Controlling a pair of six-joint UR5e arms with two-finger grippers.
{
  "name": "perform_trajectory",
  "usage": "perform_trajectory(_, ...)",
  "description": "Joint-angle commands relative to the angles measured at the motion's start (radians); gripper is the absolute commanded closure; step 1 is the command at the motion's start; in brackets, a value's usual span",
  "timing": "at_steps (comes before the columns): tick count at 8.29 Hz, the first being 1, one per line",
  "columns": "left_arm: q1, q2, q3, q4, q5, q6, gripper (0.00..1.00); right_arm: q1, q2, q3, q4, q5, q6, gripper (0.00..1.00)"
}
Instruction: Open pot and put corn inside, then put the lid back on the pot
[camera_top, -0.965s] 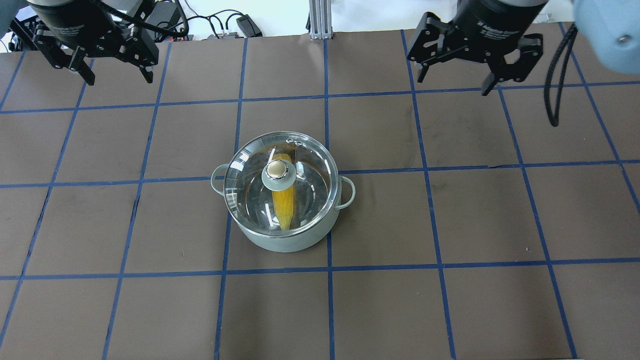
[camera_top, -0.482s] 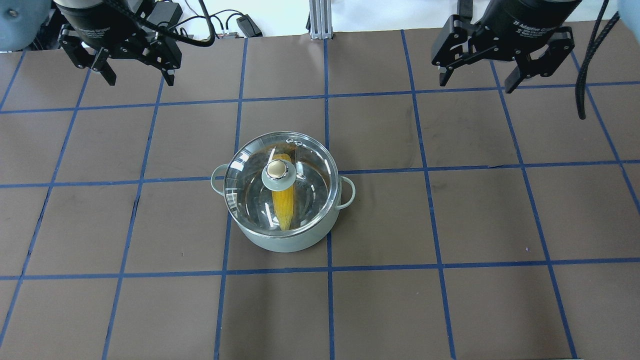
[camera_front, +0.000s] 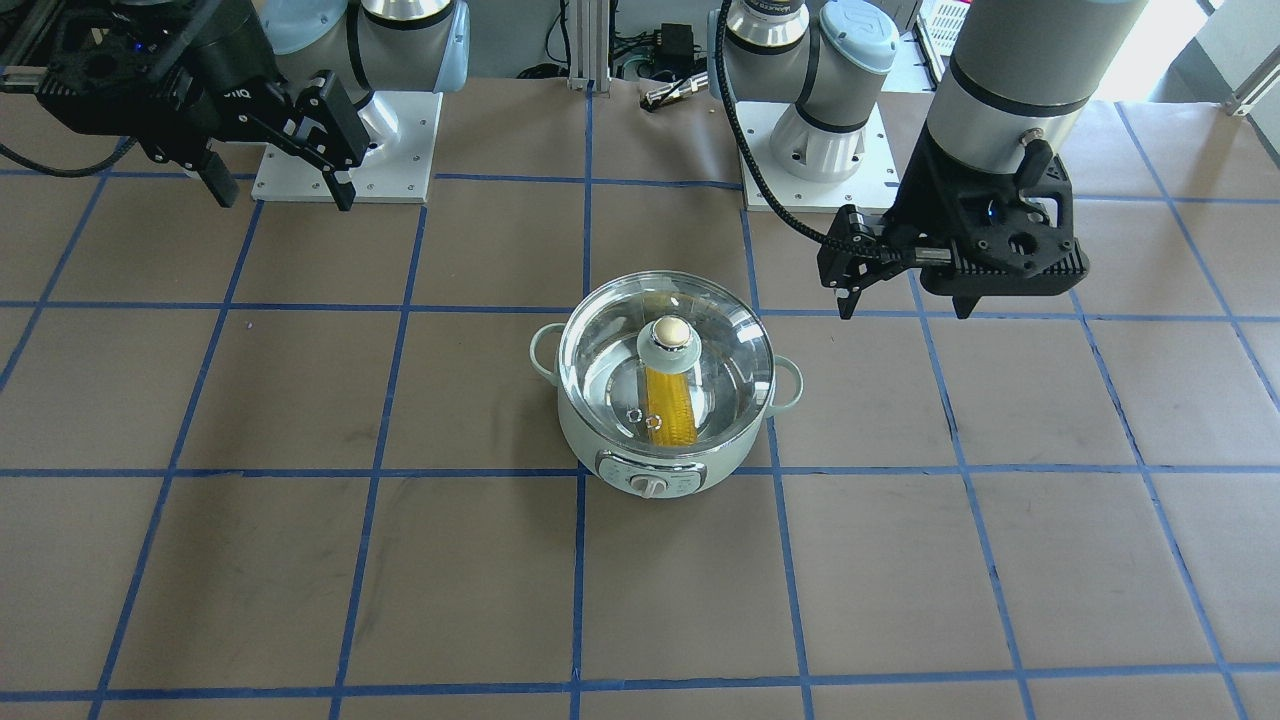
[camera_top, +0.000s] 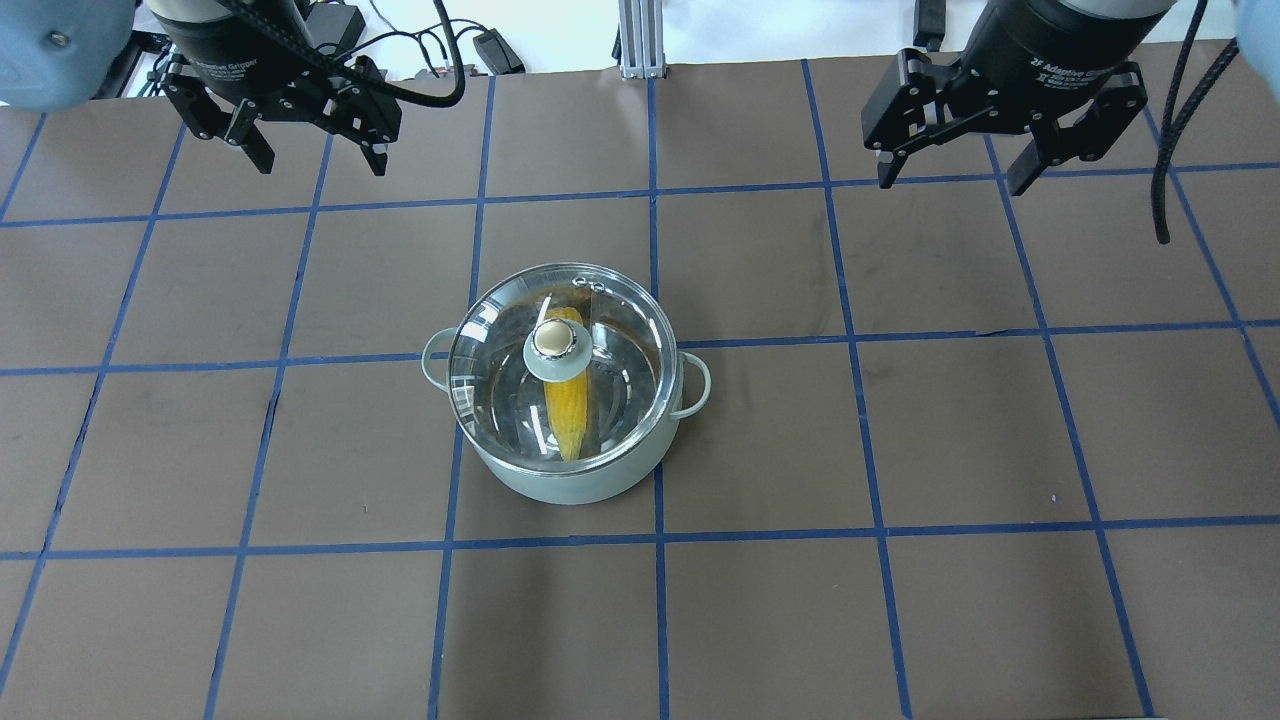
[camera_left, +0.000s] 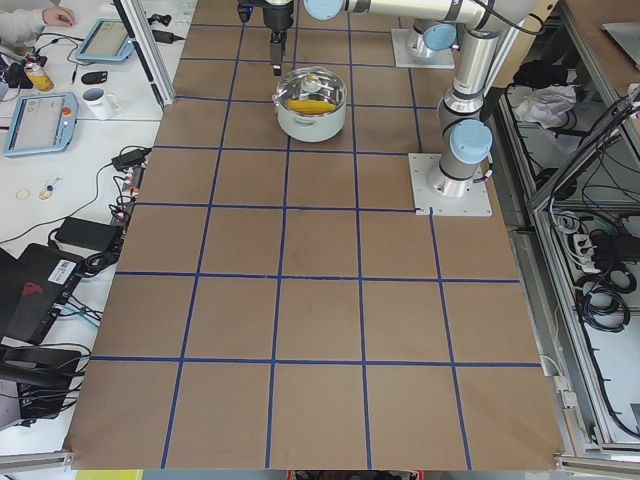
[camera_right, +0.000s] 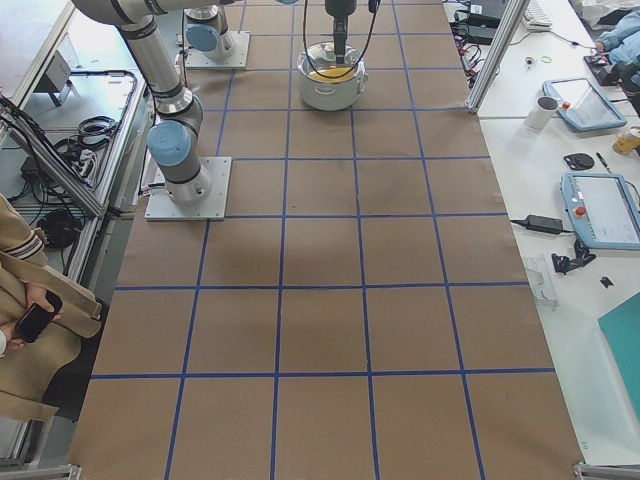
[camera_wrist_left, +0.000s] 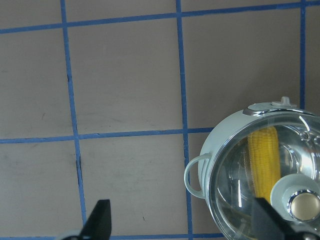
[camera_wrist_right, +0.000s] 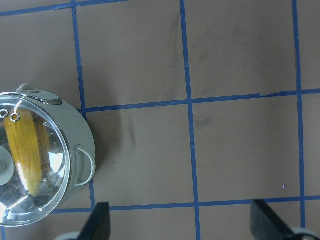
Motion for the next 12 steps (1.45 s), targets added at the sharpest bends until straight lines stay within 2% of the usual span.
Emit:
perform_trajectory(1,-0.001,0.007,-0.001,-0.001,-0.017,0.038,0.00,0.045,0.002,0.003,-0.010,-0.018,0.001,0.00)
perform_trajectory(12,-0.001,0.010,-0.004,-0.011,0.000,0.038,0.00,0.045,0.002,0.020,-0.010,-0.022,-0.002,0.00)
